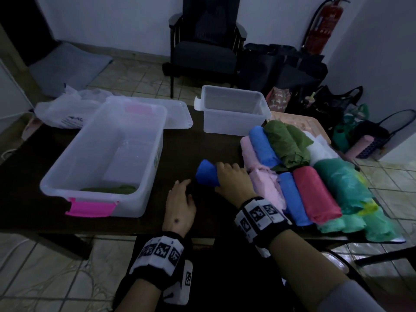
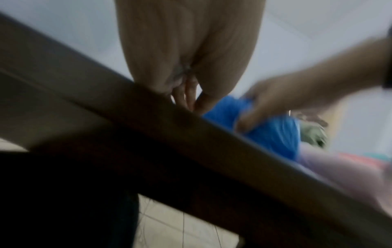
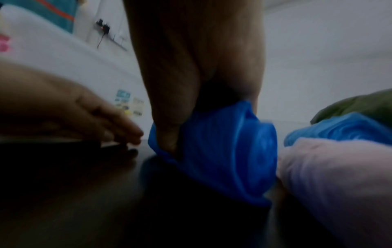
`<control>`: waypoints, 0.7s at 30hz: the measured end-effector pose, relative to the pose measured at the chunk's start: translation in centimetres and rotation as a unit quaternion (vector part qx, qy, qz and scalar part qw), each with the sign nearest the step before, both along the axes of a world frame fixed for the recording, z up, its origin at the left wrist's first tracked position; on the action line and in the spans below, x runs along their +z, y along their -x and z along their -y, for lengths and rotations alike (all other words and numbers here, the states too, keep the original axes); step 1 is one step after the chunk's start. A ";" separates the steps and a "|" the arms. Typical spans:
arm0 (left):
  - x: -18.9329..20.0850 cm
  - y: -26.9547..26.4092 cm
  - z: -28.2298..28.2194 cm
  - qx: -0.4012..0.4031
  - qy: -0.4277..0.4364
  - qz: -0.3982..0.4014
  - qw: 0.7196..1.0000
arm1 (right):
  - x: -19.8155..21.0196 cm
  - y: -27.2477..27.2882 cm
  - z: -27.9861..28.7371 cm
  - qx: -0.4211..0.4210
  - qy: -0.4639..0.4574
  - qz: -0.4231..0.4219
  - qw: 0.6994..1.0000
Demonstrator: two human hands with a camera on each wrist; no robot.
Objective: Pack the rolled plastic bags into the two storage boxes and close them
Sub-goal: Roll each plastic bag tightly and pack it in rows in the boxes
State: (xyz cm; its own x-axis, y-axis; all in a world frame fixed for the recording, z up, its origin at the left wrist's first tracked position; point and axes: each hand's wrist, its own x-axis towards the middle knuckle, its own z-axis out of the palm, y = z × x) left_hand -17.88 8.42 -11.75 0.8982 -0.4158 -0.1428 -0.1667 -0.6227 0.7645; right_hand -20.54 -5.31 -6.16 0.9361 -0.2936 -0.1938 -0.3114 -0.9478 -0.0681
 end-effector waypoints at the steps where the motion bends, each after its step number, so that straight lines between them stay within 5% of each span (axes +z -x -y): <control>1: 0.2 -0.2 -0.4 0.024 0.022 -0.004 0.999 | -0.4 -0.1 -0.2 0.008 0.006 -0.006 1.000; 7: 0.9 -2.8 -1.0 0.060 0.014 -0.025 0.998 | -0.4 -0.2 -0.7 -0.027 -0.109 -0.036 0.993; 11: 1.7 -4.2 -0.6 0.026 -0.054 -0.072 0.996 | 0.9 0.0 -0.5 -0.005 -0.090 -0.079 0.993; 21: 2.6 -4.5 -0.2 0.019 -0.063 -0.133 0.989 | -0.3 2.0 -2.9 0.051 -0.032 -0.087 0.994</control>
